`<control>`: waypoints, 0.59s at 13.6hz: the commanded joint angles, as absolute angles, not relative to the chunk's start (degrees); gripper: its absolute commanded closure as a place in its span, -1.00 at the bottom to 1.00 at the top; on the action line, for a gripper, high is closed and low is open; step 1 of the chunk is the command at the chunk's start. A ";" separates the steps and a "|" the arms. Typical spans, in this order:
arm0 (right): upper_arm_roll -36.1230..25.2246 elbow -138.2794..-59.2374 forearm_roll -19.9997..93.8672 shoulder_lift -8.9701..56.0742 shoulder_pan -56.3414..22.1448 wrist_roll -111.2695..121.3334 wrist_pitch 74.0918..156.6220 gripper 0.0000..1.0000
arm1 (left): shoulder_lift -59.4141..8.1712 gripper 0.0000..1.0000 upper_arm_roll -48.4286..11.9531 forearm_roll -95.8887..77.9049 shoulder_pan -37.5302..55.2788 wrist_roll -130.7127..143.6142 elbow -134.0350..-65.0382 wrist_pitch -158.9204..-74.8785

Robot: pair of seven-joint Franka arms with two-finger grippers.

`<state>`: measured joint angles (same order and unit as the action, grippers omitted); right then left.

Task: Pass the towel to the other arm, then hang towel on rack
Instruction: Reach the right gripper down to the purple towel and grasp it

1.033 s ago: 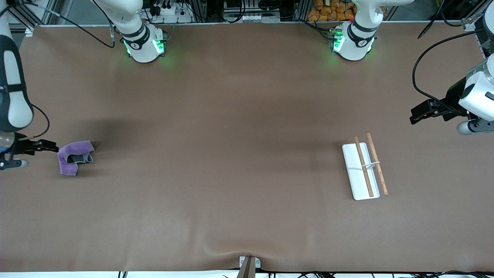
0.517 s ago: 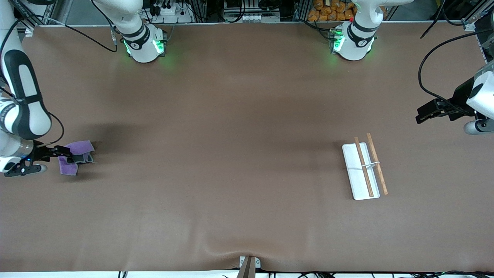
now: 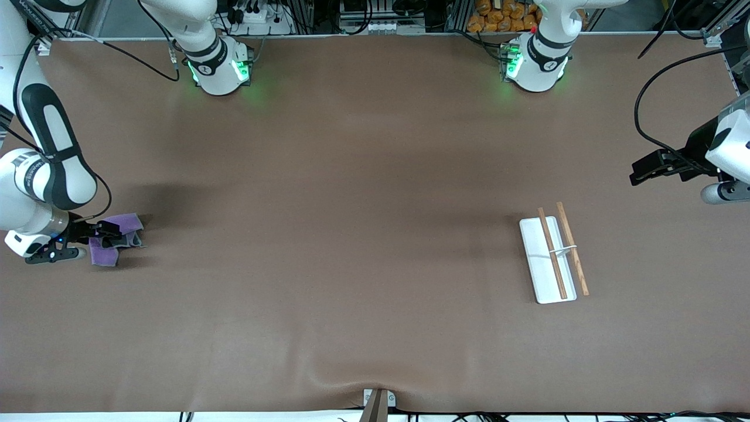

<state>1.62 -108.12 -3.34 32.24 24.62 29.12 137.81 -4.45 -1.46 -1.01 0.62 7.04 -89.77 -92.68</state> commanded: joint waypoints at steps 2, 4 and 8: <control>2.11 -108.54 -3.43 32.17 24.96 28.73 137.72 -0.45 | -3.52 -1.00 -1.49 -2.11 0.44 6.24 -90.44 -92.90; 2.11 -108.54 -3.43 32.52 24.96 28.74 137.72 1.00 | -3.69 -1.00 -1.58 -2.11 0.79 6.24 -90.27 -92.90; 2.11 -108.54 -3.43 32.61 24.96 28.74 137.11 1.00 | -4.30 -1.00 -1.84 -2.11 0.97 6.24 -90.27 -92.99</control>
<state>1.68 -108.68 -3.34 32.32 24.57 29.07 137.64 -4.45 -1.82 -1.01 0.94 7.03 -90.02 -92.72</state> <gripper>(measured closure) 0.634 0.000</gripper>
